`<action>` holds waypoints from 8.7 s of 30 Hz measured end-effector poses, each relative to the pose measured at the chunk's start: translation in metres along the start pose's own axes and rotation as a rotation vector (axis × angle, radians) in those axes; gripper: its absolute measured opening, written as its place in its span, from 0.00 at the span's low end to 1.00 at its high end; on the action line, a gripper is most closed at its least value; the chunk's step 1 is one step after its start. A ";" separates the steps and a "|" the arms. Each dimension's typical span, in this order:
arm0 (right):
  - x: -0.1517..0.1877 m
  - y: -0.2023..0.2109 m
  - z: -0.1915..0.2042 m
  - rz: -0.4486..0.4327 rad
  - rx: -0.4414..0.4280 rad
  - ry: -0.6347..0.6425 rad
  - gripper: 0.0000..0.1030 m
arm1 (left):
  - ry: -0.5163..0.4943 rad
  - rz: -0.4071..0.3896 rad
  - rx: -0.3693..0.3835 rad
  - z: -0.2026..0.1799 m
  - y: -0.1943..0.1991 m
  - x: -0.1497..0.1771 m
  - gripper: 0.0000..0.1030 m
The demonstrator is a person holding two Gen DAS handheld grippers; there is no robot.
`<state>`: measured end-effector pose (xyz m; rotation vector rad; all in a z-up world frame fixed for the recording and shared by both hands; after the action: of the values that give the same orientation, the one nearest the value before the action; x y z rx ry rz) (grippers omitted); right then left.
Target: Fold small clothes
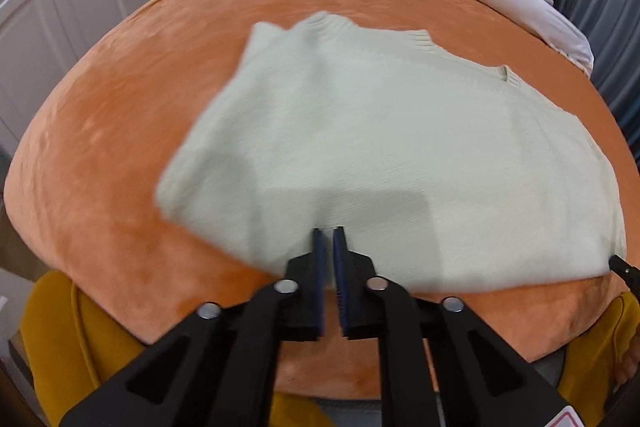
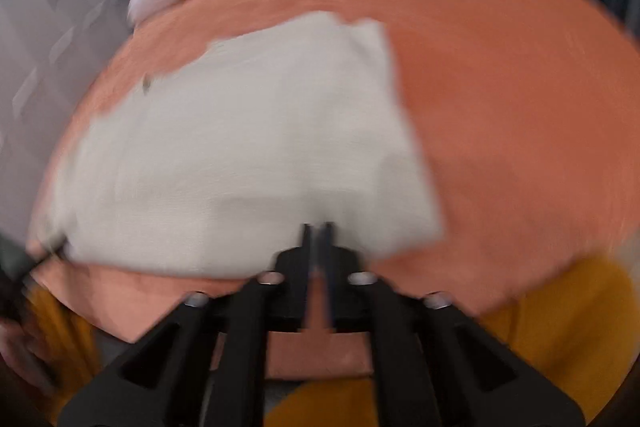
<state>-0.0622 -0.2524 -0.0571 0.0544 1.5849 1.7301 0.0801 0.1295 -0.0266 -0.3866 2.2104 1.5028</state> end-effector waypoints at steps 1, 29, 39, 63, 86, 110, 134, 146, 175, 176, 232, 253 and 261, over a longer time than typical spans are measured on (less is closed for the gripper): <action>0.000 0.002 -0.006 -0.006 0.054 -0.014 0.00 | 0.006 -0.002 0.003 0.001 0.000 0.001 0.10; -0.012 0.014 0.215 -0.033 -0.123 0.407 0.05 | -0.012 -0.038 -0.023 -0.007 -0.001 0.008 0.08; -0.022 -0.020 0.233 0.074 -0.091 0.366 0.07 | 0.055 -0.056 0.066 0.002 0.002 0.009 0.09; -0.090 -0.106 0.295 0.152 0.036 0.341 0.02 | 0.141 -0.071 0.181 0.016 0.006 0.008 0.09; -0.066 -0.030 0.271 0.004 -0.015 0.382 0.07 | 0.224 -0.254 0.082 0.045 0.078 0.009 0.67; -0.015 0.010 0.122 0.051 -0.276 0.149 0.12 | -0.222 -0.209 0.446 -0.222 0.082 -0.093 0.07; -0.099 0.028 -0.002 -0.039 -0.343 -0.051 0.61 | -0.572 -0.034 0.279 -0.293 0.016 0.026 0.69; -0.103 -0.029 0.059 0.147 -0.256 0.081 0.15 | -0.383 0.012 0.162 -0.232 -0.027 0.022 0.75; -0.095 -0.004 -0.010 0.051 -0.236 -0.048 0.49 | -0.348 0.052 0.173 -0.216 -0.031 0.033 0.61; -0.092 -0.009 -0.011 0.079 -0.239 -0.059 0.49 | -0.347 0.043 0.163 -0.218 -0.034 0.030 0.61; -0.105 -0.028 0.025 0.036 0.103 0.298 0.09 | -0.346 0.130 0.073 -0.256 -0.056 -0.006 0.12; -0.183 -0.078 0.062 0.101 0.091 0.279 0.09 | -0.272 0.059 0.085 -0.273 -0.090 -0.087 0.13; -0.187 -0.050 0.049 0.036 0.065 0.256 0.13 | -0.296 0.047 0.055 -0.276 -0.097 -0.086 0.14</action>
<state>0.1185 -0.3189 -0.0042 -0.1119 1.8347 1.7681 0.1452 -0.1639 0.0249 -0.0875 2.0322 1.4170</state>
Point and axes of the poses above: each gripper's, at about its wrist camera, not at the fingertips, and y roughly against the way its jaws point, z to its left, x to its underside, the point moved 4 cm from there along -y, roughly the way its jaws point, and after that the axes turned 14 degrees about x, right-handed, at the moved point
